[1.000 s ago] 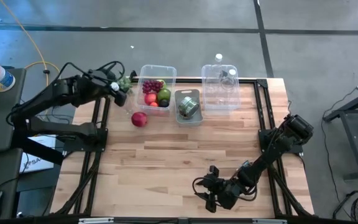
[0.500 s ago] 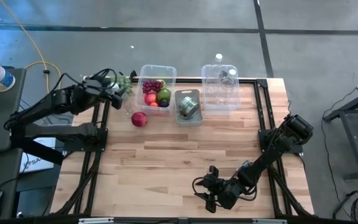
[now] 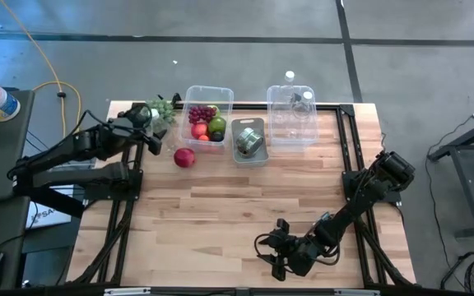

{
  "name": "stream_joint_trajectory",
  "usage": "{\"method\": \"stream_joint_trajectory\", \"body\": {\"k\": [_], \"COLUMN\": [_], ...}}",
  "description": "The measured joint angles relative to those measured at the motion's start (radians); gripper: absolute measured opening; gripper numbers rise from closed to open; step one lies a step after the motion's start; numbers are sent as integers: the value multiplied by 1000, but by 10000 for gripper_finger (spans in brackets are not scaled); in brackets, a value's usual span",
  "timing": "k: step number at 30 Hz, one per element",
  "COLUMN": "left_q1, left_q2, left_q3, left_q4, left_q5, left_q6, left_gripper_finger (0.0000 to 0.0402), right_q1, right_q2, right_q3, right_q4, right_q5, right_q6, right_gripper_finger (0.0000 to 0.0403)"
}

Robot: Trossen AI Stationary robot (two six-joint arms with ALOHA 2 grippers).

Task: Pick & Place Food Item
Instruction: Put the plastic bottle into the right transparent bin

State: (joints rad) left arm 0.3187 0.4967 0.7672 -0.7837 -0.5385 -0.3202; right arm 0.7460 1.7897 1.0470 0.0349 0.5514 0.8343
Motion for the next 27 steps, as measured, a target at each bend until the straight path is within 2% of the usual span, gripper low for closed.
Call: {"method": "stream_joint_trajectory", "body": {"k": [13,20,23,27], "left_q1": [0,16,27,53], "left_q2": [-25,-24,-24,-15], "left_q3": [-149,-167,-167,-167], "left_q4": [164,191,198,200], "left_q5": [-18,-14,6,39], "left_q6": [86,136,165,190], "left_gripper_finger": [366,359,341,286], "right_q1": [0,0,0,0], "right_q2": [0,0,0,0], "right_q3": [0,0,0,0], "right_q4": [0,0,0,0], "right_q5": [0,1,9,20], "right_q6": [-1,-1,-1,-1], "right_gripper_finger": [193,193,193,193]}}
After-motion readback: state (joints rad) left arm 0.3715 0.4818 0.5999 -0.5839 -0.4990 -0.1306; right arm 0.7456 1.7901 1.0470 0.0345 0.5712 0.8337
